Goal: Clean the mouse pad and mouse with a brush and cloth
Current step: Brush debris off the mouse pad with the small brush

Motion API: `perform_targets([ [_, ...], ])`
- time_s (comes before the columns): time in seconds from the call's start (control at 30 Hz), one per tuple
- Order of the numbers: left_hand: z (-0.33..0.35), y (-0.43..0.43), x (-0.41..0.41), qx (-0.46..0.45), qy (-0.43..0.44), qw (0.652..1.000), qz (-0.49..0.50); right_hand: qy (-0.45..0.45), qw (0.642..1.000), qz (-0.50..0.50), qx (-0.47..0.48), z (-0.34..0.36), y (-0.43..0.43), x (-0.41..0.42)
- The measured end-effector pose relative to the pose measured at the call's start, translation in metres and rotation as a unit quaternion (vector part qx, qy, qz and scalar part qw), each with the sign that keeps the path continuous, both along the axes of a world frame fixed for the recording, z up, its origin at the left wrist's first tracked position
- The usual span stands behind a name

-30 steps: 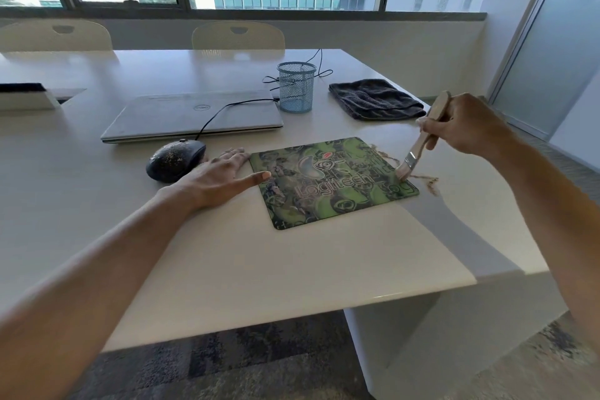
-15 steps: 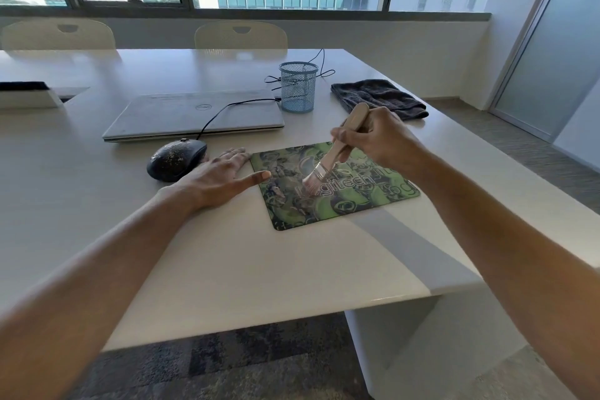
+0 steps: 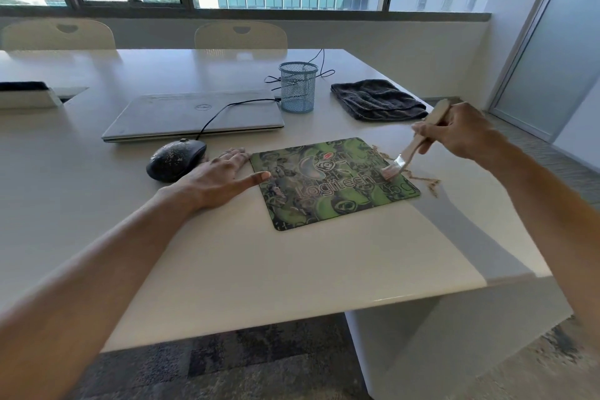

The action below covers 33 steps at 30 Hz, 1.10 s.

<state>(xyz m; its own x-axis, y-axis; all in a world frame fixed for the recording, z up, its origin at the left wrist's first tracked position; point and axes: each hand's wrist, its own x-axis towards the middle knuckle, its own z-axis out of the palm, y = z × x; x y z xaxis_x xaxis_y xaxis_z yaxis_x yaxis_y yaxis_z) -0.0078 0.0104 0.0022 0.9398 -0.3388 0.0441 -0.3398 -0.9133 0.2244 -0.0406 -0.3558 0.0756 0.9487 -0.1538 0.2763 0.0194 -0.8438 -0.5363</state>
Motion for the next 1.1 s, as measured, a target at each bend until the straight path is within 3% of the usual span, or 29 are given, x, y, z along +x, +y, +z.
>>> perform_targets([
  [0.37,0.0,0.0,0.0,0.003,0.001,1.0,0.001,-0.051,0.99,0.003,-0.129,0.023,0.011,-0.004],
  [0.5,-0.001,0.0,0.001,0.003,0.003,1.0,0.004,-0.066,0.994,0.07,-0.043,0.022,0.046,0.0],
  [0.73,-0.002,0.0,0.001,0.005,0.004,1.0,0.007,-0.017,0.983,0.154,0.095,-0.002,0.102,0.007],
  [1.1,-0.002,0.001,0.003,0.006,0.003,1.0,0.002,0.003,0.998,0.051,0.043,-0.01,0.039,0.02],
])
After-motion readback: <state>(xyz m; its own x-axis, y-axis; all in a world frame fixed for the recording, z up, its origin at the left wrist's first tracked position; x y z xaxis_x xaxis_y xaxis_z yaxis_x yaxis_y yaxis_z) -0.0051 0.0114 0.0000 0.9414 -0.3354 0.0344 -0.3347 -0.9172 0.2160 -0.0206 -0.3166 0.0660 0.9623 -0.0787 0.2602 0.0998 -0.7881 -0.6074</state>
